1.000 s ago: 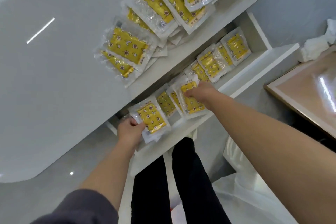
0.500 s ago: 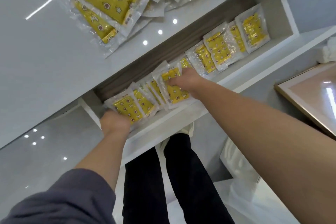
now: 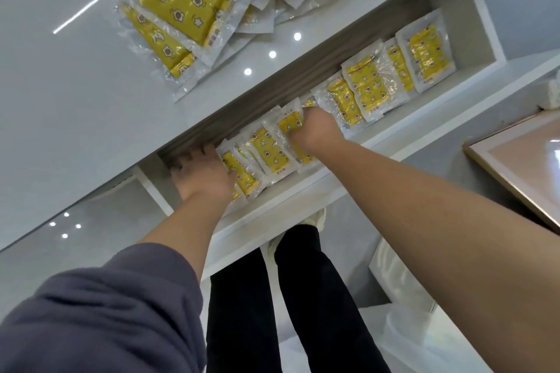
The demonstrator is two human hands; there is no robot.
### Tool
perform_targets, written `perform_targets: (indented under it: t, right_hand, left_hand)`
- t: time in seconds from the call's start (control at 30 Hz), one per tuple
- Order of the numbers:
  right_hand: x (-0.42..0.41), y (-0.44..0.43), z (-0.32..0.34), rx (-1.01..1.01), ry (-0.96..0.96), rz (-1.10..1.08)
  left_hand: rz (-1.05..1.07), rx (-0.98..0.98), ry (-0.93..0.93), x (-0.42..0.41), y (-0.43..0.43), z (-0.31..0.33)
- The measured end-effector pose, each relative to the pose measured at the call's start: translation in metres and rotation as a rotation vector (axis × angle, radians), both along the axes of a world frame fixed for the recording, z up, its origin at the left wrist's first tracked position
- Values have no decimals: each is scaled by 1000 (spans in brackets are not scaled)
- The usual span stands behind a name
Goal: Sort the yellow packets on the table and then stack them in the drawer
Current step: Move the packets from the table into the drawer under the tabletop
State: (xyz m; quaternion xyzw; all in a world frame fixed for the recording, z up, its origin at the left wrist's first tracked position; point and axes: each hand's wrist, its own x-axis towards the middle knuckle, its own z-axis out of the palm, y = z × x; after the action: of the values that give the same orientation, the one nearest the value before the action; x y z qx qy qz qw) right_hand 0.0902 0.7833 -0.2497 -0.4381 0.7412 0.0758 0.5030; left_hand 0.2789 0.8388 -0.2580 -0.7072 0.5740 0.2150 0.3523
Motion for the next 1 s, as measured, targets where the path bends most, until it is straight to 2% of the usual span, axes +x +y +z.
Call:
perform_targets:
  t: [0.2, 0.33, 0.53, 0.63, 0.67, 0.77, 0.83, 0.93, 1.0]
  right_hand:
    - [-19, -5, -2, 7, 37, 114]
    - [-38, -15, -4, -20, 76, 55]
    - [-43, -16, -9, -165, 333, 192]
    - [-37, -7, 0, -248, 378, 189]
    - [-33, -3, 7, -255, 349, 160]
    - [-19, 4, 41, -265, 167, 25]
    - [-7, 4, 72, -268, 69, -101]
    - [15, -5, 116, -282, -26, -256]
    - [32, -18, 136, -274, -110, -384]
  left_hand:
    - [-73, -78, 85, -15, -6, -12]
    - [0, -73, 83, -15, -10, -14]
    - [-34, -16, 32, -9, -18, -12]
    - [-33, -19, 125, -14, -21, 7]
    - [7, -23, 225, -17, -22, 19]
    - [218, -52, 675, -24, -26, 73]
    - [313, -149, 855, -23, -30, 110]
    - [538, -401, 836, -12, -51, 148]
    - [839, -524, 746, 2, -75, 153]
